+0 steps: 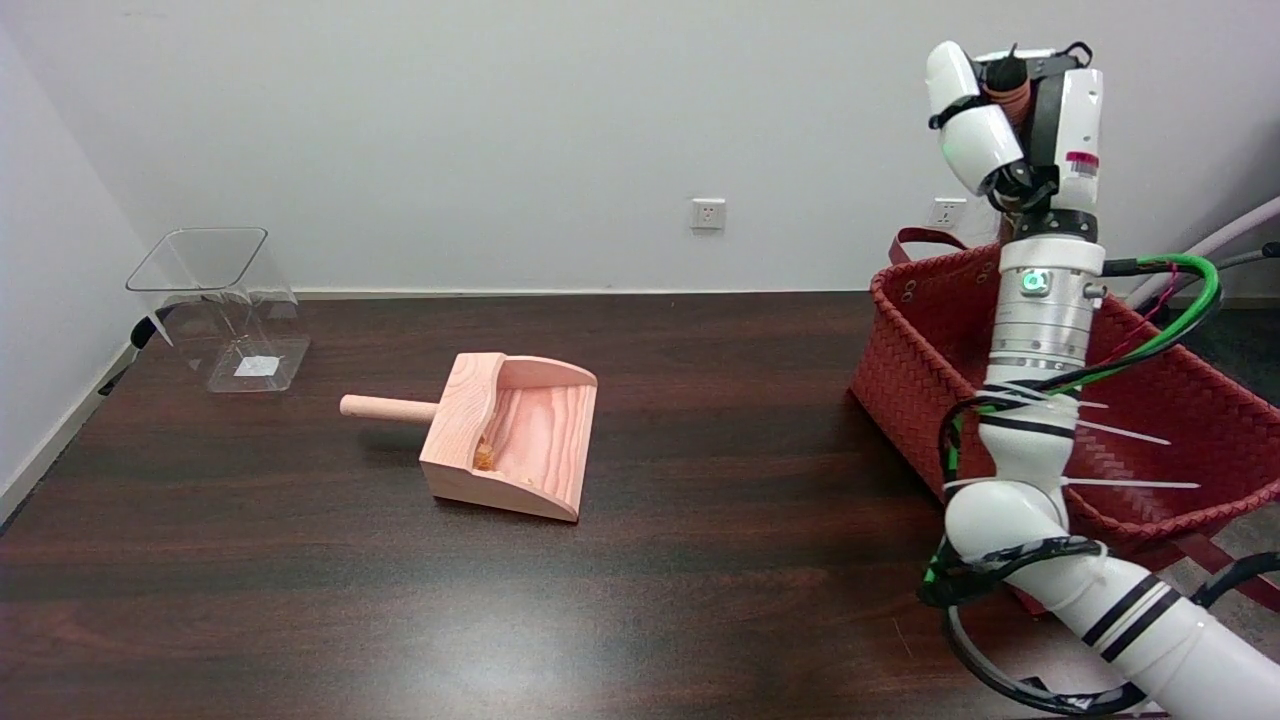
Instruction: Place the broom into the brown storage basket.
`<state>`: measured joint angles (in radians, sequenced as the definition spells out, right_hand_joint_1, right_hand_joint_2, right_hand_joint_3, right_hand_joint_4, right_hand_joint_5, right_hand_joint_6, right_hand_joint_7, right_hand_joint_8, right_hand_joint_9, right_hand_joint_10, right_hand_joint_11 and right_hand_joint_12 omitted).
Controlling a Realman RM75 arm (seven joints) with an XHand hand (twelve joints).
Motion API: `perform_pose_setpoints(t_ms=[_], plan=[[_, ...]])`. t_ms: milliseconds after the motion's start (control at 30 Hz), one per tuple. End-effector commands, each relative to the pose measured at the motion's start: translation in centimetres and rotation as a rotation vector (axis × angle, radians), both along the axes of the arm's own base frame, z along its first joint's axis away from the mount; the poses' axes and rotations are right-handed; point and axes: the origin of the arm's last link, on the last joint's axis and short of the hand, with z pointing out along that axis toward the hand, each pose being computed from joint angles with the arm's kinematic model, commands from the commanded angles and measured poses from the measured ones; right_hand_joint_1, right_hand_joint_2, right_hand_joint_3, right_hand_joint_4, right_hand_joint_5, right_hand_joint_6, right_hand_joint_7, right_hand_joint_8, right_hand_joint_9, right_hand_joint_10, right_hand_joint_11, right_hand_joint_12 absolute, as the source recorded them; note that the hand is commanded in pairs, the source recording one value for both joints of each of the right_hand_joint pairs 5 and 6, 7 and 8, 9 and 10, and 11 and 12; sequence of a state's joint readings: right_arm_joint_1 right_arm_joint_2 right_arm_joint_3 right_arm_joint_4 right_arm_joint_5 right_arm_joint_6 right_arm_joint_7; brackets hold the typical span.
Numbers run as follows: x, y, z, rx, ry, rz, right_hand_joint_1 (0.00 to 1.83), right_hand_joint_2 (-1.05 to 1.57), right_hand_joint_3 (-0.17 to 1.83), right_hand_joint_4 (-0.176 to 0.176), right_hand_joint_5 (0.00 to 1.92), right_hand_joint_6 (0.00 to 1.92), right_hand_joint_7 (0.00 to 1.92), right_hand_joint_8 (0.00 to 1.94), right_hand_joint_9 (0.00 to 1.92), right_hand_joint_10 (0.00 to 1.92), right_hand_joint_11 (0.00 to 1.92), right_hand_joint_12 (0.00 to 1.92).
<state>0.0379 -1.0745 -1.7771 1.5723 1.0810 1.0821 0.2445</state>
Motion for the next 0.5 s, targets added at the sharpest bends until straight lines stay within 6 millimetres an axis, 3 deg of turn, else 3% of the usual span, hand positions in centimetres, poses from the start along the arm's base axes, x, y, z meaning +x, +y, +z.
perform_pose_setpoints(t_ms=[33, 233, 300, 333, 500], plan=[[-4.9, 0.3, 5.4, -0.029, -0.065, -0.148, 0.81, 1.44, 0.27, 0.0, 1.92, 1.92, 1.84, 1.84, 1.92, 1.92, 1.92, 1.92], [-6.4, 0.7, 5.7, -0.012, -0.104, -0.166, 0.81, 1.43, 0.27, 0.0, 1.92, 1.92, 1.83, 1.83, 1.92, 1.92, 1.92, 1.92], [-4.6, 1.1, 2.0, 0.12, -0.155, -0.051, 0.81, 1.43, 0.26, 0.0, 1.92, 1.92, 1.84, 1.84, 1.92, 1.92, 1.92, 1.92], [-6.9, 0.6, 5.4, -0.001, -0.109, -0.181, 0.81, 1.44, 0.26, 0.0, 1.92, 1.92, 1.84, 1.84, 1.92, 1.92, 1.92, 1.92], [-8.1, 0.6, 4.6, 0.024, -0.15, -0.207, 0.81, 1.47, 0.23, 0.0, 1.92, 1.92, 1.86, 1.86, 1.92, 1.92, 1.92, 1.92]])
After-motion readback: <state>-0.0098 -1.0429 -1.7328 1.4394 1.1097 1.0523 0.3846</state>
